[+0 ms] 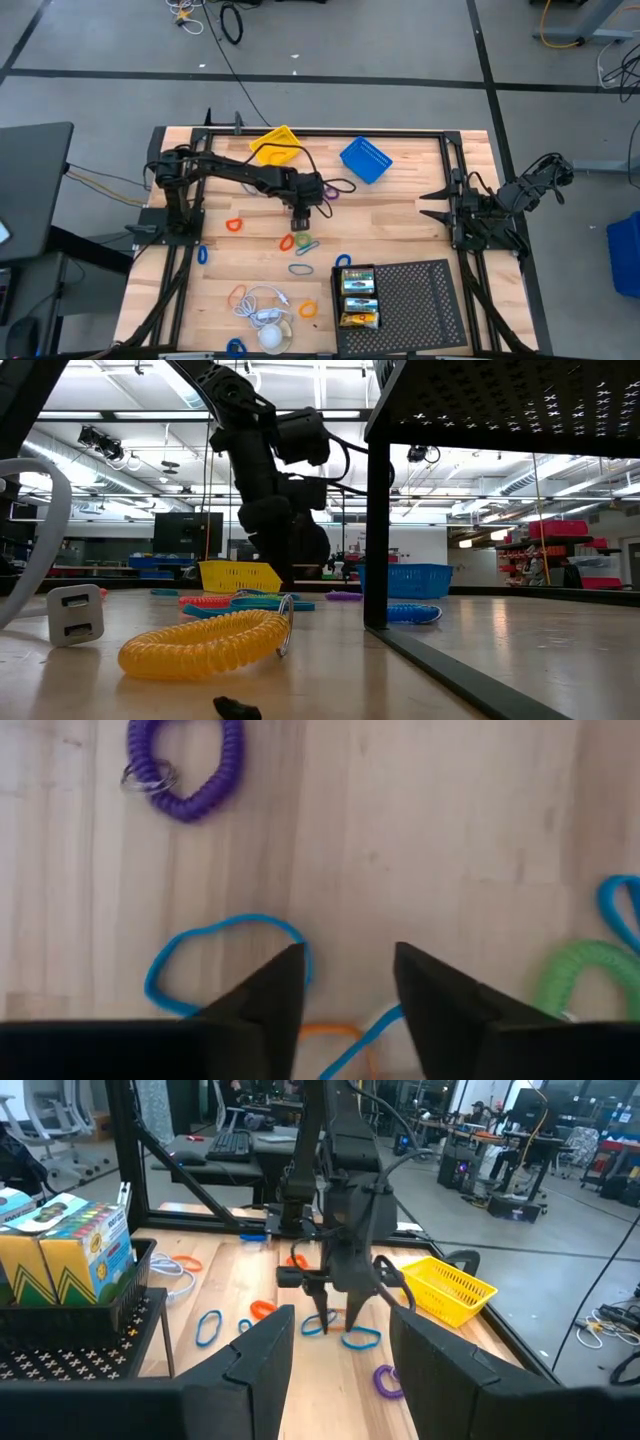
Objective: Pick & Place Office Desk Supplies
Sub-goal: Put the blue rubber band into the yellow basket
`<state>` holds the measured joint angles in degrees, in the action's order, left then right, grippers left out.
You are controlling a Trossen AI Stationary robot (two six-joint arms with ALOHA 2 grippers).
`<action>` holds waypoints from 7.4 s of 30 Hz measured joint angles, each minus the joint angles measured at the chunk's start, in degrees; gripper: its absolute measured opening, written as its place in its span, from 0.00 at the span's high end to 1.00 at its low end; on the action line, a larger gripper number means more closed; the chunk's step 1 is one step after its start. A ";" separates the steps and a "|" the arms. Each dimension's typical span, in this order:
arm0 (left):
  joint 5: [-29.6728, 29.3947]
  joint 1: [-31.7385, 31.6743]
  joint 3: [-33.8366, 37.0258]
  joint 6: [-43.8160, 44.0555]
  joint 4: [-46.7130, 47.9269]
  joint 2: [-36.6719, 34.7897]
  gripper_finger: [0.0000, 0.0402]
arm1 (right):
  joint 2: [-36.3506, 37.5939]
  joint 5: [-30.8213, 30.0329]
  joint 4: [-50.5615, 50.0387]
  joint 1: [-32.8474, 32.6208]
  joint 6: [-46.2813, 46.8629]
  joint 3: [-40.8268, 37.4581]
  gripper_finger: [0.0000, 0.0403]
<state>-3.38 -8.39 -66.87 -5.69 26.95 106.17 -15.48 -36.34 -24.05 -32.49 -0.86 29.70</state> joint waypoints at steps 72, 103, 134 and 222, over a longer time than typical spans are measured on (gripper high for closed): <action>-4.56 -33.69 -5.05 -7.40 14.62 -6.24 0.98 | 0.00 0.09 0.15 -0.01 -0.42 0.01 0.56; 20.15 -21.93 10.18 -10.47 5.76 -23.60 0.49 | 0.00 0.04 -2.29 0.00 0.04 0.01 0.56; -8.42 -13.04 37.92 1.81 0.30 -36.23 0.49 | 0.00 -2.19 -1.04 -0.01 -1.55 -0.01 0.56; -8.06 -8.47 33.41 9.11 7.50 -24.38 0.88 | 0.00 -2.03 -2.45 0.00 -1.51 0.01 0.56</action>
<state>-11.44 -16.86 -33.46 3.42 34.45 81.79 -15.49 -38.37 -26.50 -32.49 -2.38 29.71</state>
